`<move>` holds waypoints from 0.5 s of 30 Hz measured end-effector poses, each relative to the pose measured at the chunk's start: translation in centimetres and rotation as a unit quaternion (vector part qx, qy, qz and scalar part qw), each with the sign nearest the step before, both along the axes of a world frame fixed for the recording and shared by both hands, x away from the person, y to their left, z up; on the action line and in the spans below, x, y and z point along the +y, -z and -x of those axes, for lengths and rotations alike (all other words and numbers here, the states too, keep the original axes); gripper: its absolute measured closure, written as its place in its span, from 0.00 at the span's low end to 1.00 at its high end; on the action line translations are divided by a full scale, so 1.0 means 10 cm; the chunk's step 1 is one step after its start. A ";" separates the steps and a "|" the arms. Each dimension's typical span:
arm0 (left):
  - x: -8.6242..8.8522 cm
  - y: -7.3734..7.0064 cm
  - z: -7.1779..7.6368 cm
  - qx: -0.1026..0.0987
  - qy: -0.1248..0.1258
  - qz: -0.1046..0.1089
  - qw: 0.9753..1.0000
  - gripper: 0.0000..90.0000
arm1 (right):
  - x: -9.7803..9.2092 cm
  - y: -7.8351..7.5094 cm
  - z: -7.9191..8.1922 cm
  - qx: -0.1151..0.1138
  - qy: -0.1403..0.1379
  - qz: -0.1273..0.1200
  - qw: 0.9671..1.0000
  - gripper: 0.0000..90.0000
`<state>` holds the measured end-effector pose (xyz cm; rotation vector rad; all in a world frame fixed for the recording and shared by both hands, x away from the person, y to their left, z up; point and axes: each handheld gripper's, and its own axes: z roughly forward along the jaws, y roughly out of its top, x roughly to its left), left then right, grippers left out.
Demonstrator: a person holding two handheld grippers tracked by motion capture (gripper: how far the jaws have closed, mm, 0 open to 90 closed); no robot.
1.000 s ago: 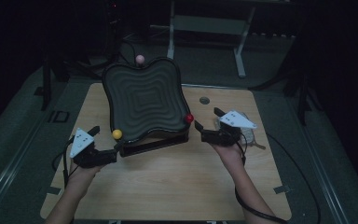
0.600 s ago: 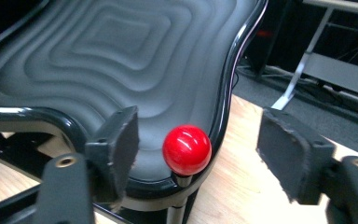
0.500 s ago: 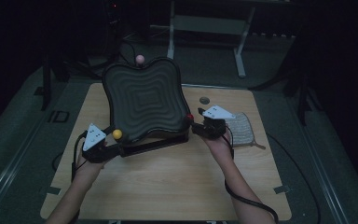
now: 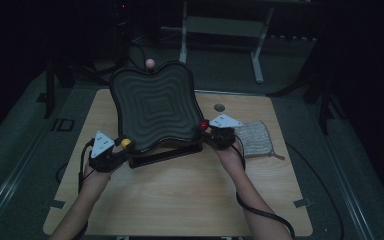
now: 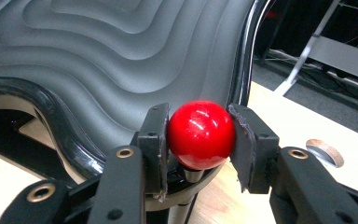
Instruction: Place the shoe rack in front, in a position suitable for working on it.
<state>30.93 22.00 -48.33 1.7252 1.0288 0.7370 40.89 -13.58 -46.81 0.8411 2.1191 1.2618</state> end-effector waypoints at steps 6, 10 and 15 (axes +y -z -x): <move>-0.02 0.00 0.02 -0.002 -0.007 -0.010 1.000 0.65 | 0.00 -0.01 0.01 0.002 0.001 0.002 1.000 0.66; -0.03 -0.01 0.04 0.000 -0.005 -0.011 1.000 0.65 | -0.01 -0.01 0.03 0.006 0.000 0.001 1.000 0.67; -0.06 -0.02 0.09 0.004 -0.002 -0.010 1.000 0.65 | -0.04 -0.02 0.07 0.007 0.001 0.001 1.000 0.67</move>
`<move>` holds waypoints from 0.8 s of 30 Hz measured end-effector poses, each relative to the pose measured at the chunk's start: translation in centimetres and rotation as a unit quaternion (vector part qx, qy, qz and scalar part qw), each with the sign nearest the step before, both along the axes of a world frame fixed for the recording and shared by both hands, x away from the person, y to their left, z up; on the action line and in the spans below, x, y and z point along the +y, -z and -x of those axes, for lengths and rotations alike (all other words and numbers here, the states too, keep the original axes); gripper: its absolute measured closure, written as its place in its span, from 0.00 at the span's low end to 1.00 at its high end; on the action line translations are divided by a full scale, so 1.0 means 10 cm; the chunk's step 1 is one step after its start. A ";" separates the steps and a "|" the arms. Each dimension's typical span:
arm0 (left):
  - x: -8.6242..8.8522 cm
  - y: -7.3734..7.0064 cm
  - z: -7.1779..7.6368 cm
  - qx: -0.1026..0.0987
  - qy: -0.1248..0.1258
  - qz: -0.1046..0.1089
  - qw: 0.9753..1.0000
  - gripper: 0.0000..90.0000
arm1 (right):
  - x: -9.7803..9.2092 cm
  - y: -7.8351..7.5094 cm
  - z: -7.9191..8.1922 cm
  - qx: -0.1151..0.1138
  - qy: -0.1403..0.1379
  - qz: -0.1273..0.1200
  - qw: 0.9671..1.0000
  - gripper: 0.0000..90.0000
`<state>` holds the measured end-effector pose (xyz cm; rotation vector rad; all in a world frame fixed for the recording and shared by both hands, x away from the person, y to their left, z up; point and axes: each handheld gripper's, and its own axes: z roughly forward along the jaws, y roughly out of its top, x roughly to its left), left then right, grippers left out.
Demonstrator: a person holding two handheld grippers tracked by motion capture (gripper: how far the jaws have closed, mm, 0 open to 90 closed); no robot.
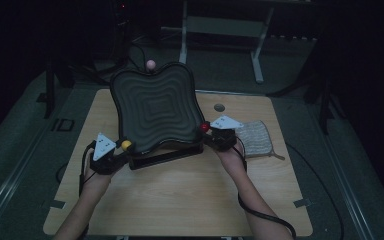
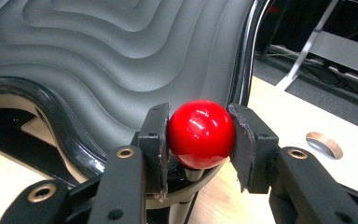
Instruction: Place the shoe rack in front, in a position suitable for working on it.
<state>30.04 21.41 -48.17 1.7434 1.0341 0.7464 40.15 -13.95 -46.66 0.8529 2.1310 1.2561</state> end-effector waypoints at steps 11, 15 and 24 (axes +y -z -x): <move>-0.11 0.03 0.17 -0.008 0.005 0.012 1.000 0.65 | -0.12 0.00 0.13 0.001 -0.004 0.001 1.000 0.67; -0.16 0.02 0.24 -0.006 0.012 0.008 1.000 0.65 | -0.18 -0.01 0.20 0.003 -0.005 0.005 1.000 0.67; -0.25 0.02 0.40 -0.004 0.022 0.010 1.000 0.65 | -0.29 -0.02 0.35 0.006 -0.008 0.003 1.000 0.67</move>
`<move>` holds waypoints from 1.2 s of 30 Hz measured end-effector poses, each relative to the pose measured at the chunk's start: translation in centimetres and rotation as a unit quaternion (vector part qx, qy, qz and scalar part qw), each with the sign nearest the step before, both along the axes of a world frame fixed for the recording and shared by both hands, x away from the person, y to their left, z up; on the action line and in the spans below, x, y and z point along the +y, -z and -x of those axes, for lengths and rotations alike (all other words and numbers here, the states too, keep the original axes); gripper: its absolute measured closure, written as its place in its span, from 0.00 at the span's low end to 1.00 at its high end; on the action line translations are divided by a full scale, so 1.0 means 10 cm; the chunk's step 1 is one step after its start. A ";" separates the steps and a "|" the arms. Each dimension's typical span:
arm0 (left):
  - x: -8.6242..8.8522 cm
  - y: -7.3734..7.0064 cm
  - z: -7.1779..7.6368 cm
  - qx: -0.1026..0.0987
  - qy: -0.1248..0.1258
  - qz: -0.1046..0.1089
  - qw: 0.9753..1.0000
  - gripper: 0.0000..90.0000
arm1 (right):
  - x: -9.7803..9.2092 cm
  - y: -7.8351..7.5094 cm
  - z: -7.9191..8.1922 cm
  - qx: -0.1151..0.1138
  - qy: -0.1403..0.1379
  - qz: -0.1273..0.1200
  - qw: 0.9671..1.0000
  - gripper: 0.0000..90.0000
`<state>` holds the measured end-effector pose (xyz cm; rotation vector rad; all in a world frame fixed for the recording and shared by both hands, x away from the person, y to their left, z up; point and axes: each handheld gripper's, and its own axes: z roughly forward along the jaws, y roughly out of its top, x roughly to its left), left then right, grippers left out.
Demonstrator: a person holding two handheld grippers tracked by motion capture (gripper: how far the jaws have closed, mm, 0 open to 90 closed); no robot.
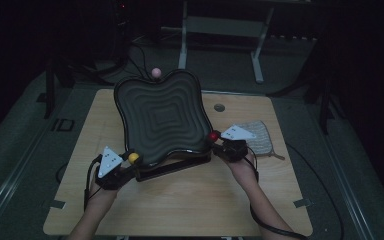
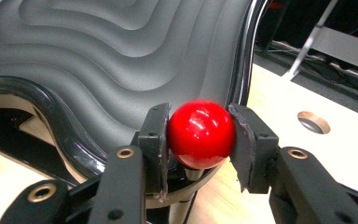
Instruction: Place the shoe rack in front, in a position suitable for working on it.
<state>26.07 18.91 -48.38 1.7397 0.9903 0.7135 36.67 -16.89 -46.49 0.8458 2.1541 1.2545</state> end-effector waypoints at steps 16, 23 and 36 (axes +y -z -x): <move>-0.10 0.01 0.30 0.001 0.023 0.004 1.000 0.65 | -0.18 0.01 0.33 0.000 -0.011 -0.006 1.000 0.67; -0.13 0.01 0.42 0.002 0.032 0.004 0.999 0.65 | -0.23 0.01 0.45 0.002 -0.007 -0.011 1.000 0.67; -0.18 0.04 0.59 -0.015 0.040 -0.002 0.999 0.63 | -0.31 0.02 0.73 0.008 -0.003 -0.022 1.000 0.67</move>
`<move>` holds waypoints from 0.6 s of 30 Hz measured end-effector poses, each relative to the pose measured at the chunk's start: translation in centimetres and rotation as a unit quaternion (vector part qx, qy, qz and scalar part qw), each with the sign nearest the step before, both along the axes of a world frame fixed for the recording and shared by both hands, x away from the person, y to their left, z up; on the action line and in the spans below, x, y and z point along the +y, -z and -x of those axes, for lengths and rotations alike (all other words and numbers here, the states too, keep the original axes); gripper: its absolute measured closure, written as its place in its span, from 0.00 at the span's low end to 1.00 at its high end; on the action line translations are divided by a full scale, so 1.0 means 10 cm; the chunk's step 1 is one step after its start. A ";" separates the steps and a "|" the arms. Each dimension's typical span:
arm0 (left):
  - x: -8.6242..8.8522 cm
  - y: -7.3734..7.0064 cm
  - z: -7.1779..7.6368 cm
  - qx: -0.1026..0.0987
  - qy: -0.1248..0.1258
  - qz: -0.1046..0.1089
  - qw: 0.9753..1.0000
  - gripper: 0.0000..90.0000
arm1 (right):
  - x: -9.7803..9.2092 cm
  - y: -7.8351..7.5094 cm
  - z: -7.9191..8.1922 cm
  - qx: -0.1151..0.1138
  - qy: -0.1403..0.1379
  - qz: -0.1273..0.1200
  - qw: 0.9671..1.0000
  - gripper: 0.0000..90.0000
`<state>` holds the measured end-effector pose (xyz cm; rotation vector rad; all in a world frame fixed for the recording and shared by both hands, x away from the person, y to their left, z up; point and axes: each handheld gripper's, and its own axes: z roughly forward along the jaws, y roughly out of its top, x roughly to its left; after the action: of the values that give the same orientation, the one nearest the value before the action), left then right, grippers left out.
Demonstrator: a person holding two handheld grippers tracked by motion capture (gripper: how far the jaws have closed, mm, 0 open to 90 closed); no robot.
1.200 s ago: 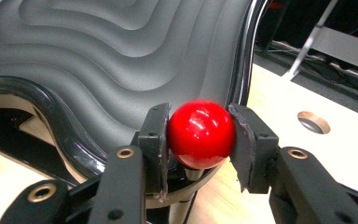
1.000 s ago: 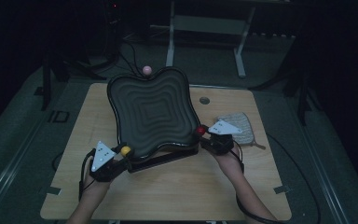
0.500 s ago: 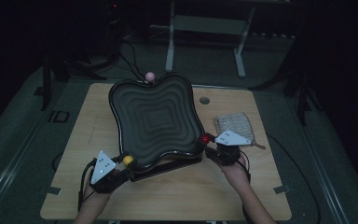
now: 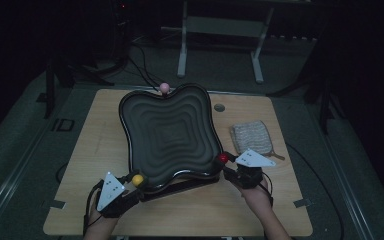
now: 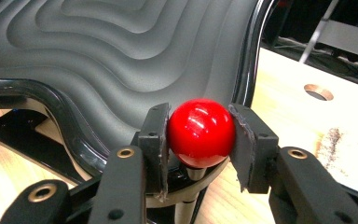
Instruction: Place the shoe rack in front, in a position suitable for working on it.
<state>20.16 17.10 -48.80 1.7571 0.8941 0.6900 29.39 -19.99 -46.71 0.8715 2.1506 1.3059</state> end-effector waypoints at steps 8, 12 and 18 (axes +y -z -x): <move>0.05 0.03 -0.04 0.003 0.012 0.029 1.000 0.65 | -0.01 0.02 0.00 -0.001 0.001 -0.009 1.000 0.67; 0.06 0.04 -0.04 0.002 0.015 0.031 0.999 0.65 | -0.01 -0.01 -0.01 0.001 -0.004 0.001 1.000 0.66; 0.06 0.04 -0.04 0.001 0.014 0.029 0.999 0.66 | -0.02 -0.01 -0.02 0.012 -0.007 -0.007 1.000 0.64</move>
<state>20.51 17.65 -49.20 1.7154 0.8818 0.6377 29.64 -20.23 -46.57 0.8841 2.1722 1.3263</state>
